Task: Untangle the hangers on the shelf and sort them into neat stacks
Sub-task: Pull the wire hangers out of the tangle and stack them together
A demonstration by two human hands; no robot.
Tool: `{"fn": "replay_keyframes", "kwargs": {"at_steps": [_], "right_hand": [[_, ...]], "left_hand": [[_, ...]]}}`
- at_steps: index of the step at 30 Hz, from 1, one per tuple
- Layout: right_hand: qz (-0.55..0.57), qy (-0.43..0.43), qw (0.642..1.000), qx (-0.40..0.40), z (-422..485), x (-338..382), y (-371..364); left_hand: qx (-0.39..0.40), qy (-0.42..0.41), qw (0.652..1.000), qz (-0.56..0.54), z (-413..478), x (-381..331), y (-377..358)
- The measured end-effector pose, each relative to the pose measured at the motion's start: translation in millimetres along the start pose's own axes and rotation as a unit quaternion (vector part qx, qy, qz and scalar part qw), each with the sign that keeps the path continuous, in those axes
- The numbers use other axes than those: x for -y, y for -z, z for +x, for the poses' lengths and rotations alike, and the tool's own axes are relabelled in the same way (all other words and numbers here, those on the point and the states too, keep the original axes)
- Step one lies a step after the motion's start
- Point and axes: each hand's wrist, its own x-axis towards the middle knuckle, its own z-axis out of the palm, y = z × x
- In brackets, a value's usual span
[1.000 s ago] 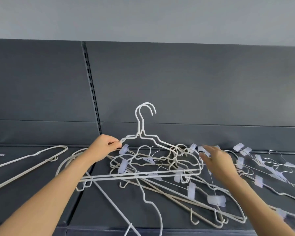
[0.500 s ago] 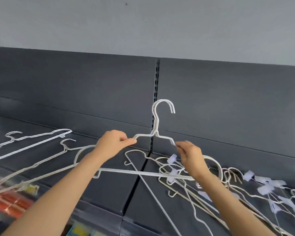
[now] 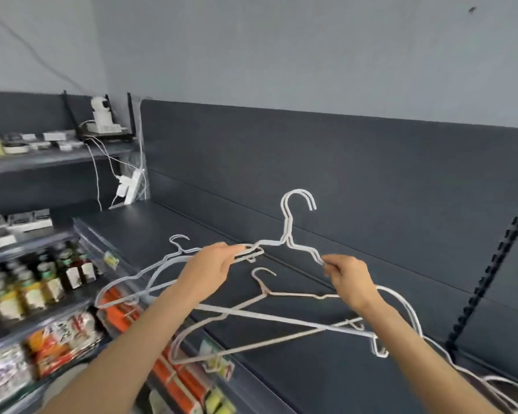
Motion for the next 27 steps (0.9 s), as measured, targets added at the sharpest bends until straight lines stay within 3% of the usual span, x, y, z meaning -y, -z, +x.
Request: {"fn": "replay_keyframes", "kwargs": {"at_steps": [6,10,15,23,27], "right_hand": [[0.011,0.014,0.997,0.073,74.7,50.1,-97.7],[-0.013,0.027,0.994,0.105,117.0,74.9,-150.7],[-0.098,0.062,0.989,0.089,148.9,81.2,-180.9],[-0.083,-0.034,0.988,0.122,140.6,48.8,-189.6],[-0.077,-0.037,0.988,0.125,135.9,41.4,-192.8]], "left_hand": [[0.055,0.082,0.991,0.095,12.1,116.7,16.8],[0.053,0.141,0.985,0.085,23.4,170.8,13.5],[0.039,0.240,0.969,0.051,44.0,224.2,4.9],[0.078,0.311,0.945,0.064,66.2,249.4,-24.2],[0.100,0.302,0.936,0.152,66.6,247.1,-32.0]]}}
